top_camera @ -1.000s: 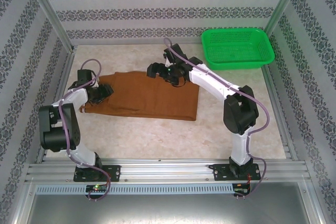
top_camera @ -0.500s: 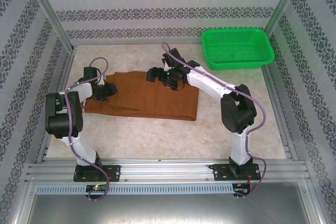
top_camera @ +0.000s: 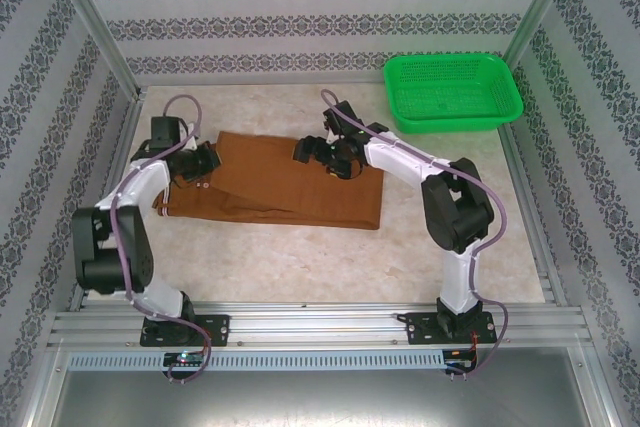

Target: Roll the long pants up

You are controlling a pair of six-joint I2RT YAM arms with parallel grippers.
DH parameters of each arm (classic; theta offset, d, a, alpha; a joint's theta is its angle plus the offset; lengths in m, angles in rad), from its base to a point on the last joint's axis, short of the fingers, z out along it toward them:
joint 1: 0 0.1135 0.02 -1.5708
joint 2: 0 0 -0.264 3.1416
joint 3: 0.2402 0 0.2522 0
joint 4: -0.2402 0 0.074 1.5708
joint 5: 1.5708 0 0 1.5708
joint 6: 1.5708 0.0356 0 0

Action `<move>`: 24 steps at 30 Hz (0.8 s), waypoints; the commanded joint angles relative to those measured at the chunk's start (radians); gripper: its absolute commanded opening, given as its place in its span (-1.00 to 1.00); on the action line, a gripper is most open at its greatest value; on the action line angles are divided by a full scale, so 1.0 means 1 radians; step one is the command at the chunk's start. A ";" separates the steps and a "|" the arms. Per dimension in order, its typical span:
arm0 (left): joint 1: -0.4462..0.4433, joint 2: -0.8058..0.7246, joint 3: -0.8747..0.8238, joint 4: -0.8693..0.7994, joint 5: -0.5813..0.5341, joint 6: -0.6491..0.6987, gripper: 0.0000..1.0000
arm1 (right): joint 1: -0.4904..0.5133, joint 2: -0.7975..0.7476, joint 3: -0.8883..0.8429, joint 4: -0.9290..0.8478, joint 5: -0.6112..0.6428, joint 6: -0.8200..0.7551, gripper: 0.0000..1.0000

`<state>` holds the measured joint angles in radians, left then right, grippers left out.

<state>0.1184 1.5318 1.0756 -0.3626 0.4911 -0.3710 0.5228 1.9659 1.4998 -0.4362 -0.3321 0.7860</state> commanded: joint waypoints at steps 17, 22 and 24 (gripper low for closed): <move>0.252 -0.100 0.164 -0.331 -0.219 0.013 -0.99 | -0.115 -0.094 -0.086 0.057 -0.009 0.006 0.95; 0.253 0.050 0.195 -0.270 -0.228 -0.021 -0.17 | -0.107 -0.068 -0.112 0.069 -0.024 -0.005 0.95; 0.241 0.053 0.188 -0.251 -0.261 -0.038 0.02 | -0.108 -0.058 -0.127 0.062 -0.031 -0.015 0.96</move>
<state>0.3668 1.5864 1.2461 -0.6495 0.2687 -0.3847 0.4084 1.8824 1.4025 -0.3805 -0.3428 0.7864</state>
